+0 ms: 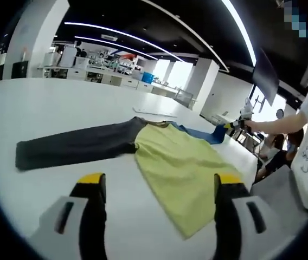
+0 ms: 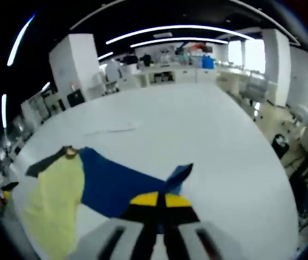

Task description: Fold the garment on the visible template until the final outline fits inside the template.

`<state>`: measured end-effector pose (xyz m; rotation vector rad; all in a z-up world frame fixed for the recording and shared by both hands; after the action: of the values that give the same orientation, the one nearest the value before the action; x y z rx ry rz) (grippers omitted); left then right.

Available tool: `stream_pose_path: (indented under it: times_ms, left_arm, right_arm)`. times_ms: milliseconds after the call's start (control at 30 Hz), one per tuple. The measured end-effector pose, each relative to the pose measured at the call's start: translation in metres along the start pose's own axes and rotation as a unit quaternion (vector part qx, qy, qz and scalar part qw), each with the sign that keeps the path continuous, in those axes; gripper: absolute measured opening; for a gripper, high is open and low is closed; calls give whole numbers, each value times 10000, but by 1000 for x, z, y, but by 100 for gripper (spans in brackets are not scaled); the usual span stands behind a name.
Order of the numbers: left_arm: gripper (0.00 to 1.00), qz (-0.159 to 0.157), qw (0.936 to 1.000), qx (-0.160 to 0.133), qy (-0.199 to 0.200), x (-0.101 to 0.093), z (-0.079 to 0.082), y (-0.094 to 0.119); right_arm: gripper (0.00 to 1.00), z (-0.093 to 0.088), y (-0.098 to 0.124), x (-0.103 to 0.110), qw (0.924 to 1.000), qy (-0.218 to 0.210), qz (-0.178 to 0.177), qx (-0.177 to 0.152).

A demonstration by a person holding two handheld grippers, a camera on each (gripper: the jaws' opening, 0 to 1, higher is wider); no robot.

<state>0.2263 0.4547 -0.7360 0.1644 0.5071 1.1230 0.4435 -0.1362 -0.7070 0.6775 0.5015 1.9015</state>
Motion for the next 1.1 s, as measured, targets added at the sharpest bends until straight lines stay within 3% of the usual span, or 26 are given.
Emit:
stream_pose_path:
  times_ms: [167,200,467,867,1100]
  left_arm:
    - [79,-61,9997,103,-230,8,1,-2]
    - [79,-91,9996,114,-259,9,0,-1]
    - [78,-141,9992,164,-335,1,-7,5]
    - [76,-115,9995,132,-261,-9,-11,7]
    - [76,-181,9994,146,-257,-12,-11,6]
  right_arm:
    - [0,15,-20,29,9990,-19,447,-18]
    - [0,17,-21,42,9986,-3,528,-31]
    - [0,30,-41,101,9931,99,1163,-61]
    - [0,49,-90,179,9773,-20,2118,19]
    - [0,53,-113,224,9680,109,2506,95]
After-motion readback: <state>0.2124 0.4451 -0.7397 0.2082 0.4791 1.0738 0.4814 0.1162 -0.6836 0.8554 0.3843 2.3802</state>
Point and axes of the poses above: the point that each gripper's makers call its tool centre point, and the gripper's own axes: y roughly backward along the fingers, x roughly to its left, z roughly out of its top, the point moved 6 cm from there along y, roughly backward along the fingers, and after that the axes turned 6 degrees about z, right-handed, at the moved point
